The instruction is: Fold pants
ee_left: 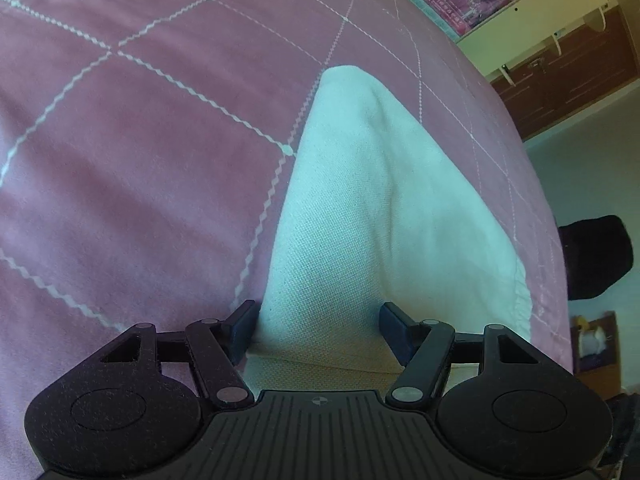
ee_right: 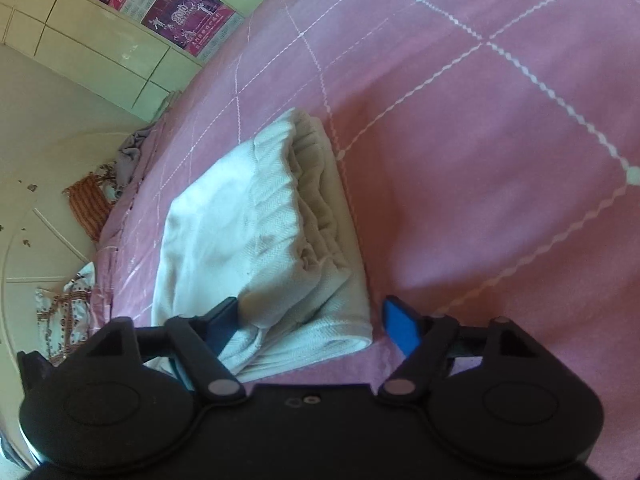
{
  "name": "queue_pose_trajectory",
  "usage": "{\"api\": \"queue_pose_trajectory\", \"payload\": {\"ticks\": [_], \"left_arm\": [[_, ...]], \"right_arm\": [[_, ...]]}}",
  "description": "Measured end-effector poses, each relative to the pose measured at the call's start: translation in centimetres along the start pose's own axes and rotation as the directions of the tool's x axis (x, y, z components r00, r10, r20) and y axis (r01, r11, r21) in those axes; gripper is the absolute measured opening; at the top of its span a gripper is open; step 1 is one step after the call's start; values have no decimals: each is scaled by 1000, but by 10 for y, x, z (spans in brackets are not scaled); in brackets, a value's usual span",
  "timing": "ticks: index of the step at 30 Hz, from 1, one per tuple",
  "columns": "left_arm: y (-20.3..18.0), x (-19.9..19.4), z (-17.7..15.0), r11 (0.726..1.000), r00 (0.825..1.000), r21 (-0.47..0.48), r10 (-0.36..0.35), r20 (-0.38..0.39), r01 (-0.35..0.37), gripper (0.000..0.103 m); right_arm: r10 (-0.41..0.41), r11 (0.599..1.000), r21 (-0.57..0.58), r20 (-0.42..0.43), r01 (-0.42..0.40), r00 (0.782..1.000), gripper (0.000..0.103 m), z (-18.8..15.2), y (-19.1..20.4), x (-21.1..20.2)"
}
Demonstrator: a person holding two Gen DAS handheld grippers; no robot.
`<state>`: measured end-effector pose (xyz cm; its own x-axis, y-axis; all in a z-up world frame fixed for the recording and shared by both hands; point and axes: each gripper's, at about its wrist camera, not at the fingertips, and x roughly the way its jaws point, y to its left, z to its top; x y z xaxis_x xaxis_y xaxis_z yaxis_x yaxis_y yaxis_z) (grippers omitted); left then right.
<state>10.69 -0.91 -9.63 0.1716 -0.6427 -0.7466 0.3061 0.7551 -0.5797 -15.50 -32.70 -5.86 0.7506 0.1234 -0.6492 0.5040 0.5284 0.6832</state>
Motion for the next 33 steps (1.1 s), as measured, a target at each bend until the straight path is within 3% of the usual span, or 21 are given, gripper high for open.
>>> {"api": "queue_pose_trajectory", "payload": {"ticks": [6,8,12,15,18,21,23,25,27,33], "left_arm": [[5,11,4,994,995,-57,-100,-29,98,65],[4,15,5,991,993,-78,-111,-30,108,55],[-12,23,7,993,993,-50,-110,-30,108,55],[-20,31,9,993,992,-24,-119,-41,118,55],[-23,44,13,993,992,-19,-117,-43,117,56],[-33,52,17,994,993,-3,-110,-33,110,63],[-40,53,16,996,996,10,-89,-24,89,63],[-51,51,15,998,999,46,-45,-16,46,54],[-57,45,17,998,1000,64,-20,-7,20,49],[-80,14,25,992,996,123,-46,71,37,36]], "right_arm": [[60,997,39,-3,-60,998,73,5,-5,11],[56,998,36,6,-56,998,70,8,-1,17],[35,999,9,18,-35,999,59,12,8,26],[48,999,-21,11,-48,999,57,13,12,22],[50,999,-15,-9,-50,999,62,15,8,30],[33,998,-51,3,-32,999,70,16,18,40],[3,996,-88,15,-2,1000,70,15,26,46],[-37,993,-109,24,39,999,57,14,32,47],[-49,992,-119,24,52,999,52,11,37,42],[31,992,-120,51,-25,998,46,10,55,20]]}}
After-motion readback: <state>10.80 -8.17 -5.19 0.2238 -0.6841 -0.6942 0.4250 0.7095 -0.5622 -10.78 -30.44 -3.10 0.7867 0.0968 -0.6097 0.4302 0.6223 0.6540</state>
